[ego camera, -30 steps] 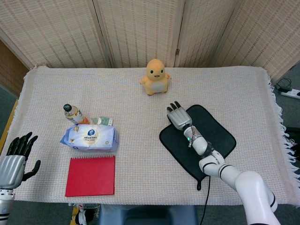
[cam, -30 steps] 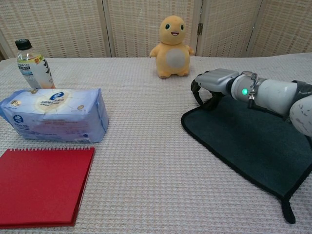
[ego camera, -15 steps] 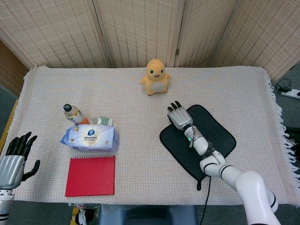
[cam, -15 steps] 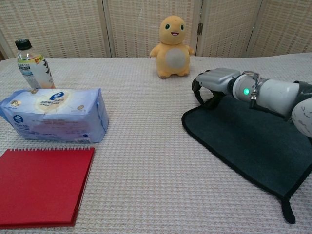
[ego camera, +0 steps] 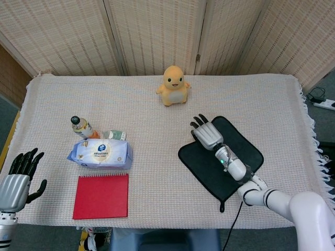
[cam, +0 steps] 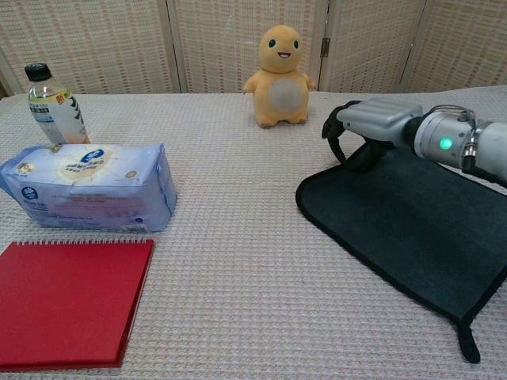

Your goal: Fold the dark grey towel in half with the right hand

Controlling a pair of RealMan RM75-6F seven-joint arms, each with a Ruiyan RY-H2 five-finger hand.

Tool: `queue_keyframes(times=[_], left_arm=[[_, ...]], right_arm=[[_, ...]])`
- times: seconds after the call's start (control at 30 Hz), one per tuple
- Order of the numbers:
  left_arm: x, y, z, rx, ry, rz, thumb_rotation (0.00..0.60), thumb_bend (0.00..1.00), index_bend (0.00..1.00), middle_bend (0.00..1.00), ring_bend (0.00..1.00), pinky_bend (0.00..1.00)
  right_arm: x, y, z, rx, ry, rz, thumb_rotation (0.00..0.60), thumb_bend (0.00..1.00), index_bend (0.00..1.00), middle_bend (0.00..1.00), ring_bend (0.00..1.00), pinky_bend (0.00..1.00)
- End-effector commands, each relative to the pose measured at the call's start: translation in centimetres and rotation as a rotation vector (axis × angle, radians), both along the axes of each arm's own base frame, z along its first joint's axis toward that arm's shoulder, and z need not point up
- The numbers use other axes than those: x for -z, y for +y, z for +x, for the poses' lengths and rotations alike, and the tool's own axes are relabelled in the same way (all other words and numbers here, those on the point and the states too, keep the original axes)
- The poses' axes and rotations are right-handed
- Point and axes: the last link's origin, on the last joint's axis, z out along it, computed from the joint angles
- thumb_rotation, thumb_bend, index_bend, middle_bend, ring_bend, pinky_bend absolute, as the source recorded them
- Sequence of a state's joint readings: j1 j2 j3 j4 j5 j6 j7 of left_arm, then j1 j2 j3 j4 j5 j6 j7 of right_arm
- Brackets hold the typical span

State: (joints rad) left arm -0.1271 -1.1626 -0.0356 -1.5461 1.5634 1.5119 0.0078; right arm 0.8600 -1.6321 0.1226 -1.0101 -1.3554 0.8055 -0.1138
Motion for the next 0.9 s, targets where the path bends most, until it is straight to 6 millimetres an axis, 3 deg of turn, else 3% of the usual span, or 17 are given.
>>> queue_keyframes(times=[0.03, 0.23, 0.3, 0.5, 0.9], left_arm=[[0.1, -0.1, 0.1, 0.005, 0.000, -0.002, 0.600, 0.50, 0.00, 0.00, 0.00, 0.00], [0.5, -0.2, 0.4, 0.015, 0.004, -0.012, 0.600, 0.50, 0.00, 0.00, 0.00, 0.00], [0.6, -0.4, 0.6, 0.023, 0.006, -0.019, 0.600, 0.50, 0.00, 0.00, 0.00, 0.00], [0.8, -0.5, 0.8, 0.031, 0.007, -0.023, 0.600, 0.50, 0.00, 0.00, 0.00, 0.00], [0.8, -0.7, 0.8, 0.033, 0.010, -0.022, 0.600, 0.50, 0.00, 0.00, 0.00, 0.00]], right_arm=[[-3.2, 3.6, -2.8, -0.014, 0.032, -0.020, 0.600, 0.47, 0.63, 0.23, 0.07, 0.00], [-5.0, 7.6, -5.0, -0.001, 0.054, 0.005, 0.600, 0.47, 0.64, 0.24, 0.07, 0.00], [-5.8, 10.1, -6.3, 0.001, 0.064, 0.024, 0.600, 0.47, 0.64, 0.24, 0.07, 0.00], [-6.4, 13.5, -8.2, 0.013, 0.092, 0.059, 0.600, 0.47, 0.64, 0.24, 0.07, 0.00], [-5.6, 16.4, -11.0, 0.057, 0.125, 0.121, 0.600, 0.47, 0.64, 0.24, 0.07, 0.00]])
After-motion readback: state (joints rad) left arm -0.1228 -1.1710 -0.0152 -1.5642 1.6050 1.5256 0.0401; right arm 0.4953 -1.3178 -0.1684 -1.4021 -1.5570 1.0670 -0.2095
